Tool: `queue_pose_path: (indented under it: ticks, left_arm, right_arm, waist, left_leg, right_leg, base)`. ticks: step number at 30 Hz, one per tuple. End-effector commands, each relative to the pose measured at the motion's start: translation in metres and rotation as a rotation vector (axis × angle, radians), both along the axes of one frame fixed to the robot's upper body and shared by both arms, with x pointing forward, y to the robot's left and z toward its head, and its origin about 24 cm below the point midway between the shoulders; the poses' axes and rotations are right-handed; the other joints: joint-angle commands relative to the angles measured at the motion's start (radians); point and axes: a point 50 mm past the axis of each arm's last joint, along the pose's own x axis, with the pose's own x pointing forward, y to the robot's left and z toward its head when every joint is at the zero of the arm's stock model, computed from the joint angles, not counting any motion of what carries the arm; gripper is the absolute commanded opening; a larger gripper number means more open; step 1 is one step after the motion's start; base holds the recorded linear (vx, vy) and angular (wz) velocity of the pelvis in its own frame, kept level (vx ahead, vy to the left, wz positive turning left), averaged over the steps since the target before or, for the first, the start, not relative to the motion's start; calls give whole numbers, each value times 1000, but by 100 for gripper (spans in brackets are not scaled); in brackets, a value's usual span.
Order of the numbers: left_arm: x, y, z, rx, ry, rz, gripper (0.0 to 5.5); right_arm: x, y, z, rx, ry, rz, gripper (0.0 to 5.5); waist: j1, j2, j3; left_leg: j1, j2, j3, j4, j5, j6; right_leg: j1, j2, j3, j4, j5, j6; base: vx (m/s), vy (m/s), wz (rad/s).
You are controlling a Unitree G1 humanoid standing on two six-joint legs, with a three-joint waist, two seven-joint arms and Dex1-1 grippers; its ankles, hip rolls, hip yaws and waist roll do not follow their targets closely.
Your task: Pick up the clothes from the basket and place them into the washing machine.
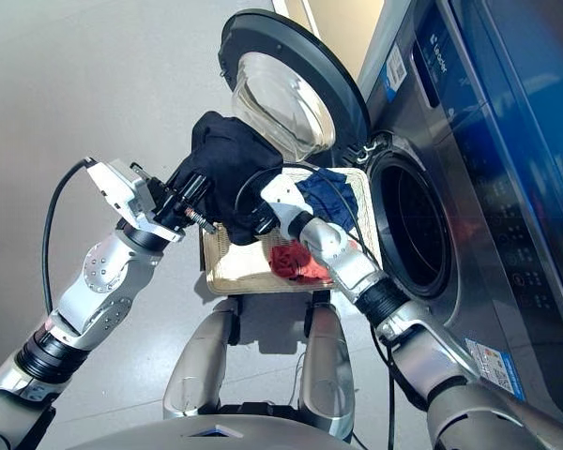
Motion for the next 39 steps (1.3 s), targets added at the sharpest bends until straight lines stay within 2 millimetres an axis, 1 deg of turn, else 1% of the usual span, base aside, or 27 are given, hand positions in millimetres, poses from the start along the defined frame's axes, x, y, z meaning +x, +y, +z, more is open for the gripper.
queue_pose_path:
  ticks: [1, 6, 8, 10, 11, 12, 13, 18, 24, 26, 27, 30, 32, 34, 36, 37, 39]
  left_arm:
    - [-9, -1, 23, -111, -121, -17, 550]
    - [-8, -1, 20, -129, -106, -4, 550]
    - [-8, -1, 19, -134, -103, 4, 550]
    - [-9, -1, 18, -143, -98, 8, 550]
    - [-9, 0, 18, -148, -100, 9, 550]
    - [-9, 0, 19, -147, -100, 9, 550]
    - [-8, 0, 18, -148, -97, 9, 550]
    - [-9, -1, 17, -160, -90, -8, 550]
    - [-9, 0, 17, -162, -82, -16, 550]
    - [-9, 2, 16, -155, -78, -8, 550]
    - [-9, 1, 16, -154, -79, -9, 550]
    - [-9, 0, 17, -153, -79, -13, 550]
    - [-9, -1, 17, -152, -82, -14, 550]
    - [-10, -4, 21, -154, -95, -24, 550]
    - [-9, -5, 22, -160, -91, -28, 550]
    - [-9, -6, 23, -160, -93, -30, 550]
    - [-9, -8, 23, -172, -84, -38, 550]
  right_arm:
    - [-1, 13, 24, 330, -54, -31, 0]
    - [0, -3, 15, 504, -1, -169, 0]
    - [0, -10, 15, 569, 0, -221, 0]
    - [3, -21, 13, 650, 9, -300, 0]
    - [5, -28, 8, 681, 21, -351, 0]
    - [5, -28, 8, 681, 20, -351, 0]
    - [6, -33, 5, 697, 30, -374, 0]
    - [10, -57, -9, 848, 67, -543, 0]
    - [13, -83, -16, 1024, 75, -684, 0]
    - [14, -97, -17, 1055, 59, -768, 0]
    - [14, -97, -16, 1055, 58, -769, 0]
    - [14, -108, -20, 1077, 76, -860, 0]
    - [15, -110, -19, 1084, 74, -871, 0]
    - [17, -124, -16, 1136, 56, -945, 0]
    - [19, -131, -13, 1176, 46, -986, 0]
    - [19, -132, -12, 1178, 43, -987, 0]
    - [21, -142, -4, 1237, 8, -1032, 0]
  waist:
    - [-13, -35, -29]
    - [-22, -34, -22]
    - [-25, -33, -21]
    - [-26, -30, -18]
    - [-26, -27, -17]
    - [-26, -27, -16]
    - [-26, -27, -16]
    - [-30, -23, -22]
    - [-30, -18, -27]
    - [-32, -16, -27]
    - [-30, -16, -27]
    - [-29, -11, -25]
    - [-28, -9, -24]
    - [-27, -2, -19]
    - [-23, 4, -14]
    - [-21, 5, -13]
    - [-18, 15, -1]
  left_leg:
    - [-3, -11, 44, 89, -76, 7]
    - [-14, -13, 45, 95, -76, 8]
    - [-16, -15, 45, 96, -76, 8]
    - [-17, -15, 46, 96, -77, 9]
    - [-19, -16, 46, 98, -78, 10]
    - [-19, -16, 46, 98, -78, 10]
    - [-20, -16, 46, 99, -78, 10]
    - [-25, -19, 44, 103, -85, 12]
    - [-31, -23, 44, 110, -91, 13]
    - [-33, -23, 47, 113, -92, 13]
    - [-34, -23, 47, 114, -93, 13]
    - [-39, -27, 46, 119, -95, 14]
    - [-40, -27, 46, 120, -96, 15]
    - [-45, -32, 44, 121, -98, 15]
    - [-54, -36, 40, 127, -99, 15]
    - [-57, -36, 40, 129, -100, 15]
    - [-72, -39, 35, 144, -102, 16]
  right_leg:
    - [34, 11, 13, -193, 147, 24]
    - [24, 11, 13, -192, 151, 25]
    - [23, 11, 14, -193, 151, 25]
    - [22, 9, 13, -194, 152, 26]
    - [20, 8, 13, -194, 152, 27]
    - [20, 8, 13, -193, 152, 27]
    - [19, 8, 13, -193, 153, 28]
    - [18, 5, 17, -194, 151, 30]
    - [13, 2, 17, -193, 150, 31]
    - [11, 2, 20, -191, 148, 31]
    - [10, 2, 20, -190, 148, 31]
    - [8, 1, 19, -188, 147, 32]
    - [7, 1, 19, -188, 147, 32]
    - [0, 0, 17, -184, 144, 32]
    - [-7, -1, 16, -180, 141, 31]
    - [-9, -1, 15, -178, 140, 31]
    - [-22, -2, 16, -163, 133, 30]
  base:
    - [0, 0, 0]
    - [0, 0, 0]
    - [0, 0, 0]
    - [0, 0, 0]
    - [0, 0, 0]
    - [0, 0, 0]
    - [0, 0, 0]
    - [0, 0, 0]
    - [0, 0, 0]
    - [0, 0, 0]
    - [0, 0, 0]
    - [0, 0, 0]
    - [0, 0, 0]
    - [0, 0, 0]
    - [0, 0, 0]
    - [0, 0, 0]
    - [0, 0, 0]
